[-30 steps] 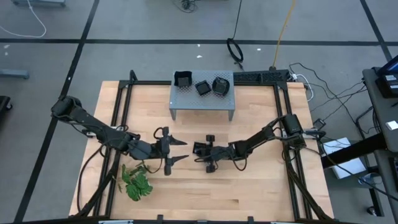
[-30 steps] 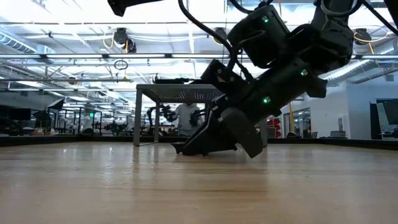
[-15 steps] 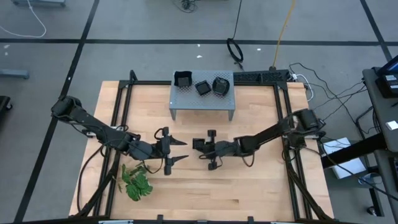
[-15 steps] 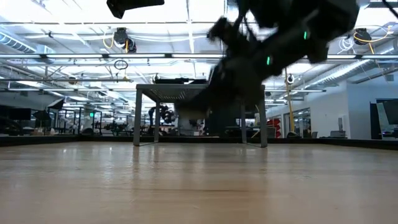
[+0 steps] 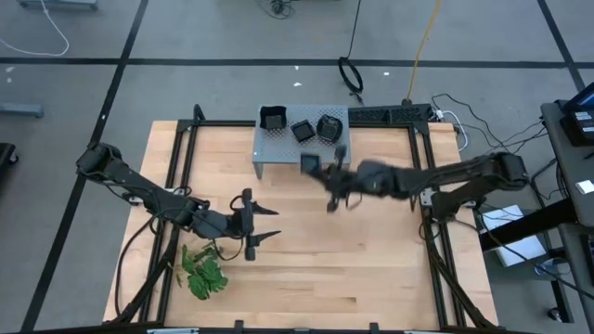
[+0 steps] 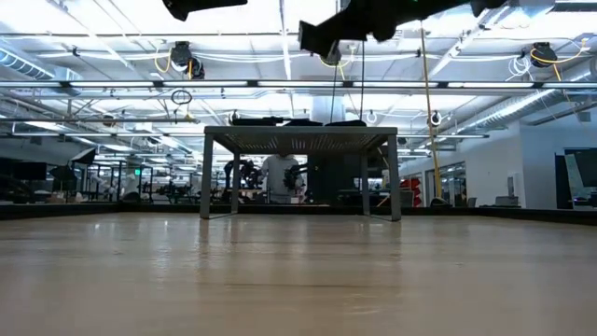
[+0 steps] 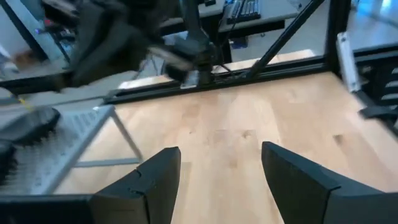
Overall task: Pick & Place Mini shaped plates
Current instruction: Stack the black square plate on top of the black square plates on the shelf
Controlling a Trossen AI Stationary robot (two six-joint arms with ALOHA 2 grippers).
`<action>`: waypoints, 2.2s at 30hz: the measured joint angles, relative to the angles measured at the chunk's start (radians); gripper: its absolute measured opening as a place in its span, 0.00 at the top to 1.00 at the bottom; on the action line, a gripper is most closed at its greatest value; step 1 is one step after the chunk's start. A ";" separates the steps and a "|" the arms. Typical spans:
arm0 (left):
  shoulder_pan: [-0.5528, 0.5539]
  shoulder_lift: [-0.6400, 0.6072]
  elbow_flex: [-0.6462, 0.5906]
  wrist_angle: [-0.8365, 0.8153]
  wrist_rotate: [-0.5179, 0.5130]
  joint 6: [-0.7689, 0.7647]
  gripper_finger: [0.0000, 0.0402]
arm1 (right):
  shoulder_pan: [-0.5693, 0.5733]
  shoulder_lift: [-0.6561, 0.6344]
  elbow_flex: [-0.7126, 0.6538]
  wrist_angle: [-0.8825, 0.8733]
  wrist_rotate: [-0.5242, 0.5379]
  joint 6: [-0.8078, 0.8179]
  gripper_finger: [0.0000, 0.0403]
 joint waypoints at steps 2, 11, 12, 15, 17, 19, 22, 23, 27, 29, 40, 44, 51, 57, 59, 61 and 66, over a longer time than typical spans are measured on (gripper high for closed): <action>0.006 0.000 0.000 0.000 -0.034 0.047 0.43 | -0.088 -0.025 0.000 -0.013 -0.055 -0.058 1.00; 0.056 0.000 0.000 0.002 -0.480 0.206 0.43 | -0.486 0.002 0.002 0.003 -0.541 -0.206 1.00; 0.062 0.000 0.000 0.002 -0.525 0.207 0.43 | -0.512 0.010 0.005 -0.005 -0.582 -0.212 1.00; 0.078 0.000 0.000 0.001 -0.602 0.188 0.43 | -0.559 0.056 0.057 -0.017 -0.662 -0.207 1.00; 0.088 0.000 0.000 0.001 -0.611 0.180 0.43 | -0.570 0.100 0.100 -0.043 -0.675 -0.226 1.00; 0.097 0.000 0.000 0.000 -0.612 0.180 0.43 | -0.571 0.147 0.161 -0.108 -0.673 -0.280 1.00; 0.107 0.000 0.000 0.001 -0.612 0.179 0.43 | -0.570 0.205 0.261 -0.229 -0.672 -0.345 1.00; 0.107 0.000 0.000 0.000 -0.612 0.179 0.43 | -0.570 0.218 0.285 -0.271 -0.672 -0.369 1.00; 0.107 0.000 0.000 0.000 -0.619 0.181 0.43 | -0.570 0.249 0.327 -0.333 -0.672 -0.473 1.00; 0.107 0.000 0.000 -0.001 -0.619 0.189 0.43 | -0.572 0.249 0.331 -0.335 -0.672 -0.512 1.00; 0.111 0.000 0.000 0.000 -0.620 0.206 0.43 | -0.571 0.264 0.331 -0.390 -0.674 -0.554 1.00; 0.111 0.000 0.000 0.000 -0.620 0.218 0.43 | -0.568 0.291 0.331 -0.378 -0.675 -0.553 1.00; 0.111 0.000 0.000 0.000 -0.620 0.222 0.43 | -0.569 0.316 0.331 -0.336 -0.672 -0.553 1.00; 0.111 0.000 0.000 -0.001 -0.620 0.224 0.43 | -0.569 0.316 0.331 -0.338 -0.672 -0.548 1.00; 0.111 0.000 0.000 -0.001 -0.620 0.224 0.43 | -0.569 0.316 0.330 -0.338 -0.671 -0.547 0.99; 0.111 0.000 0.000 -0.001 -0.620 0.224 0.43 | -0.568 0.316 0.330 -0.338 -0.671 -0.548 0.97; 0.111 0.000 0.000 -0.001 -0.620 0.224 0.43 | -0.568 0.316 0.330 -0.338 -0.657 -0.548 0.87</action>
